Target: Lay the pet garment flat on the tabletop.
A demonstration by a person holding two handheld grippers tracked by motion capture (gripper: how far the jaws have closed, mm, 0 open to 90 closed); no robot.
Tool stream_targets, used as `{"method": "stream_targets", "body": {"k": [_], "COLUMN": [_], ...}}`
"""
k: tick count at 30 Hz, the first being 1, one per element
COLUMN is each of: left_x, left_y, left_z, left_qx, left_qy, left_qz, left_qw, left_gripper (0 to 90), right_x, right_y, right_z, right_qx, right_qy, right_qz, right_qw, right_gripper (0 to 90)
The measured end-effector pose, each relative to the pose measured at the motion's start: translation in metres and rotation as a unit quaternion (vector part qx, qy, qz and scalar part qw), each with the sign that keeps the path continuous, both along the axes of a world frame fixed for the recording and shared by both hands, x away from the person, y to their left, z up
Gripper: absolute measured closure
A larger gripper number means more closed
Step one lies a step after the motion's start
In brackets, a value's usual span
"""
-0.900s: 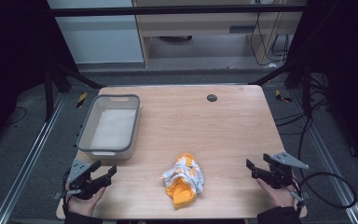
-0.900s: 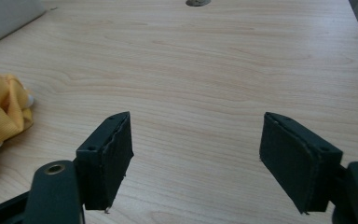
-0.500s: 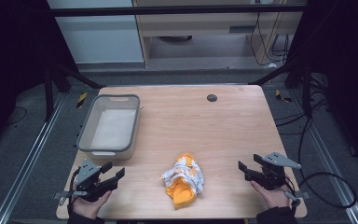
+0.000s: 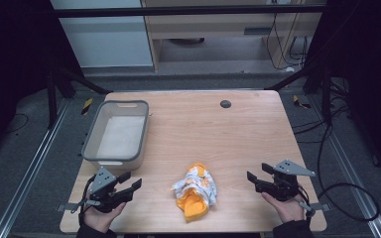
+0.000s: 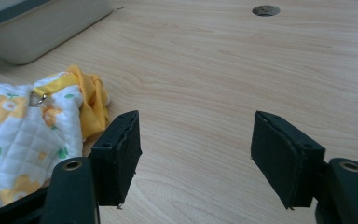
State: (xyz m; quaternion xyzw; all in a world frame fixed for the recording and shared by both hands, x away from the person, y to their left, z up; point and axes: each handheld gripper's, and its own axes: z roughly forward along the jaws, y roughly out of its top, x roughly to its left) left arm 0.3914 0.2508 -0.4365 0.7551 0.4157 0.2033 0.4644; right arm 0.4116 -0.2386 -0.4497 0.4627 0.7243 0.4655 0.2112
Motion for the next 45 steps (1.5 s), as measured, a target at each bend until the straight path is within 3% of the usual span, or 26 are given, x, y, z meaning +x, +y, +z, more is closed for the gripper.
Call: {"method": "stream_targets", "body": {"k": [16,32,45], "left_x": [0.017,0.041,0.057], "left_y": [-0.025,-0.053,-0.078], "left_z": [0.014,0.014,0.006], "left_qx": [0.017,0.037,0.048], "left_qy": [-0.017,-0.011,0.011], "left_qz": [-0.022,-0.042,-0.059], "left_qw": [0.9995,0.9984,0.9970], "left_gripper": [46.6,43.2,42.9], "right_x": [0.011,0.030,0.034], "right_y": [0.017,0.046,0.063], "right_z": [0.018,0.035,0.023], "right_qx": [0.008,0.001,-0.004], "right_qy": [-0.014,-0.019,-0.001], "right_qz": [0.036,0.069,0.096], "right_qw": [0.9992,0.9974,0.9954], "right_gripper": [38.7,40.1,42.6]}}
